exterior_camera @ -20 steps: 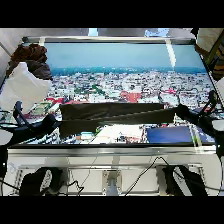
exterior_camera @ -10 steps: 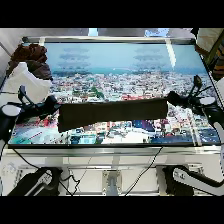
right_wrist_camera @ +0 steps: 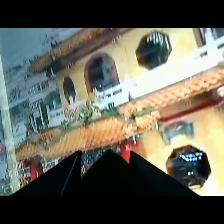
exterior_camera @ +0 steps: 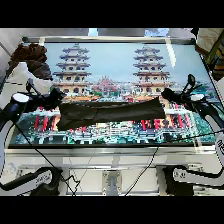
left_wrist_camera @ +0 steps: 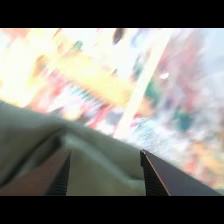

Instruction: Fold the shirts.

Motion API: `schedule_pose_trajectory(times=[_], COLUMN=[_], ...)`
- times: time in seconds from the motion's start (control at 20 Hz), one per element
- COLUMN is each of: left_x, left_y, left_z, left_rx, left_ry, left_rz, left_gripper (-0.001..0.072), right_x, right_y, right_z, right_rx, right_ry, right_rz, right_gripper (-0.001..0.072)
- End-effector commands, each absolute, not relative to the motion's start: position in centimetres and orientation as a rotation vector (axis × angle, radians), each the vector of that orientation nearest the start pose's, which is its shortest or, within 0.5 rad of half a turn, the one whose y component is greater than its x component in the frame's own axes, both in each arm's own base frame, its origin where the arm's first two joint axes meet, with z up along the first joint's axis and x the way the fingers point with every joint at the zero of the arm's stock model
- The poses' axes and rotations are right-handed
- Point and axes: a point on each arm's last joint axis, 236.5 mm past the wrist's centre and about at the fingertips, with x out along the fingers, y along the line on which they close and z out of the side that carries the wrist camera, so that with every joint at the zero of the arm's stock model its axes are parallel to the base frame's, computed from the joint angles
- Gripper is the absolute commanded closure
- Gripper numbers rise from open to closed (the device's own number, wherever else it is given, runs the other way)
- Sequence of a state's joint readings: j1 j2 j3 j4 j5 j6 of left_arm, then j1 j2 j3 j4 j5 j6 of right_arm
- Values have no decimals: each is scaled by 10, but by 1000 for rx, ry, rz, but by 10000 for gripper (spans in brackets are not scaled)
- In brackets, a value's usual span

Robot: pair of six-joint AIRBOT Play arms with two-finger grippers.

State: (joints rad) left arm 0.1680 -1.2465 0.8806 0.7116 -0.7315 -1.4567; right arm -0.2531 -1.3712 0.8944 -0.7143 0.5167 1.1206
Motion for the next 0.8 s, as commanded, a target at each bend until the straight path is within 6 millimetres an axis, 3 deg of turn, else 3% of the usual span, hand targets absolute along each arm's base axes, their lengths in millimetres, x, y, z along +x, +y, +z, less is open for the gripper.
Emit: schedule_pose_trajectory(times=[0.0,0.05,0.15,0.25,0.35,0.45,0.6,0.75], left_x=[439,433,423,418,406,408,425,434], left_y=[-111,-140,-199,-242,-286,-317,-343,-354], left_z=[59,65,66,55,29,5,-23,-50], left_rx=[-880,-838,-717,-636,-588,-551,-565,-509], left_ry=[899,917,912,904,987,1044,1120,1207], left_rz=[-327,-396,-482,-503,-543,-571,-566,-539], left_gripper=[243,312,693,697,697,697,698,698], right_x=[467,463,452,437,419,405,399,391], right_y=[-49,-56,-66,-69,-61,-47,-41,-34], right_z=[-11,-13,-20,-31,-51,-74,-92,-106], right_rx=[589,600,615,652,708,744,769,777], right_ry=[784,797,838,902,1008,1108,1163,1214], right_rz=[-21,-26,-31,-15,27,81,98,131], right_gripper=[337,249,239,239,238,227,194,193])
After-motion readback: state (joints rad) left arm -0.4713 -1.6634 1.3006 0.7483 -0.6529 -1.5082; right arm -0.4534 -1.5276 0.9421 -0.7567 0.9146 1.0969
